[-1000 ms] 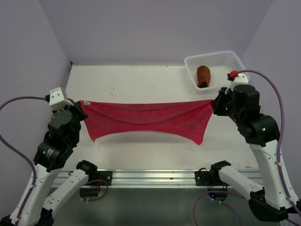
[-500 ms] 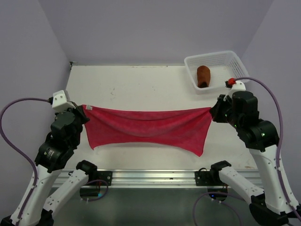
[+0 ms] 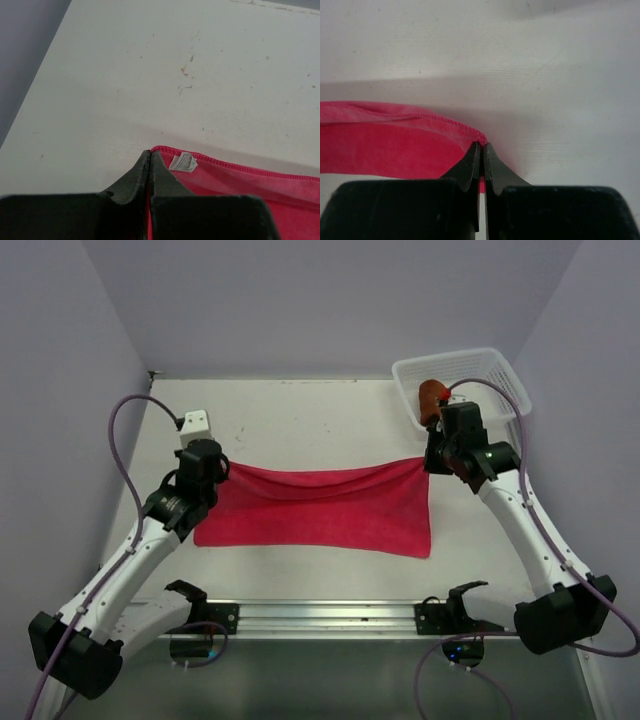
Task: Roll the towels
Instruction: Flatten the towel, then fold the towel
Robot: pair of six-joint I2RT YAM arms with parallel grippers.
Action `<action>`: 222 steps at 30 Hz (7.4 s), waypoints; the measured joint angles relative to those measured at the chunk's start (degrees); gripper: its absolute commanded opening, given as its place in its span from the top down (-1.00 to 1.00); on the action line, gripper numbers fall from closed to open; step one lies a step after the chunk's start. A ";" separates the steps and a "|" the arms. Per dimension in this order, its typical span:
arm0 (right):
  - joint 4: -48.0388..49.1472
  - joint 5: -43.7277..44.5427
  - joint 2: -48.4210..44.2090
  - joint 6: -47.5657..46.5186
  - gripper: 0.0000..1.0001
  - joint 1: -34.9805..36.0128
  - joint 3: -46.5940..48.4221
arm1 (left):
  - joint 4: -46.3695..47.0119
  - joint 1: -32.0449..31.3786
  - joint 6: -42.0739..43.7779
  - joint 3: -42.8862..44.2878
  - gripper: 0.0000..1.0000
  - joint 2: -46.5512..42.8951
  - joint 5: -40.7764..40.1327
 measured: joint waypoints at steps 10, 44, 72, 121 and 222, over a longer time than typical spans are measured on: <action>7.87 -1.77 12.41 -0.68 1.00 -5.14 0.48 | 7.78 3.72 2.95 0.46 1.00 15.85 1.29; 12.74 -6.25 10.38 -1.42 1.00 -6.36 -8.92 | 26.25 6.34 8.57 -17.46 1.00 3.41 6.91; 7.61 -5.38 -2.10 0.11 1.00 -6.34 -19.65 | 25.14 8.96 3.50 -23.61 1.00 0.11 2.03; 8.17 -12.33 -13.88 5.29 0.29 -4.39 -31.15 | 20.92 8.98 -0.37 -27.21 0.97 -9.97 2.47; 21.86 -15.26 8.59 7.13 0.20 -15.08 -27.61 | 20.09 32.61 -0.35 -10.19 0.64 32.04 37.07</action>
